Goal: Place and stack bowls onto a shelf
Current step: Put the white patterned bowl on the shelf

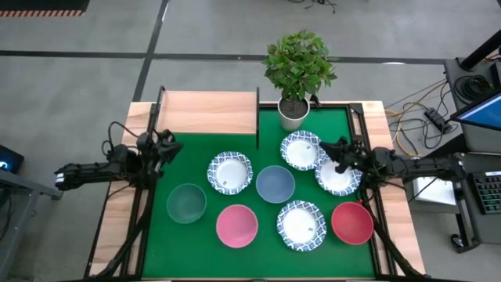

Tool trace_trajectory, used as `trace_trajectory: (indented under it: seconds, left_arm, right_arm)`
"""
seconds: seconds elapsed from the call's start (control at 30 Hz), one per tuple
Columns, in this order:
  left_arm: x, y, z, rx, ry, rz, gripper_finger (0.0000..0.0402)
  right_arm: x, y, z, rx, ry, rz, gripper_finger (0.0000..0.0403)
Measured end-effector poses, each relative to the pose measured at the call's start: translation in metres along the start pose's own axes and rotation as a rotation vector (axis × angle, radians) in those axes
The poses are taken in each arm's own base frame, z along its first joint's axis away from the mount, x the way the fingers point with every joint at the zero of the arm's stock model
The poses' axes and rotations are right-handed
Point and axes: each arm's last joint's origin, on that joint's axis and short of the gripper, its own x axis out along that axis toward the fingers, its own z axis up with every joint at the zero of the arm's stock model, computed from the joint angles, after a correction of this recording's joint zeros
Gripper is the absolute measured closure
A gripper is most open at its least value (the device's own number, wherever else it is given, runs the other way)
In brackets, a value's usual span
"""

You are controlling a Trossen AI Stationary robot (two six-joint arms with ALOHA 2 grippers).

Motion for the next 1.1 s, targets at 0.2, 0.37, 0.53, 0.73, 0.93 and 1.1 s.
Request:
trace_trajectory:
  seconds: [0.2,0.37,0.53,0.73,0.93,1.1]
  left_arm:
    - [0.0,0.001,0.0,0.083,-0.011,0.037,0.0402]
    - [0.0,-0.001,0.006,0.124,-0.073,0.013,0.0402]
    - [-0.001,-0.005,0.013,0.17,-0.147,-0.01,0.0402]
    - [-0.003,-0.008,0.021,0.226,-0.219,-0.028,0.0402]
    - [-0.002,-0.011,0.028,0.28,-0.236,-0.029,0.0402]
    - [-0.002,-0.011,0.028,0.281,-0.228,-0.027,0.0402]
  right_arm:
    - [0.016,0.006,-0.009,-0.114,0.063,0.107,0.0394]
    - [0.033,0.014,-0.013,-0.178,0.158,0.142,0.0394]
    - [0.06,0.038,-0.008,-0.248,0.319,0.208,0.0394]
    - [0.094,0.07,-0.003,-0.396,0.667,0.055,0.0394]
    - [0.13,0.094,-0.002,-0.515,0.883,-0.06,0.0394]
    - [0.165,0.109,-0.01,-0.595,0.948,-0.057,0.0394]
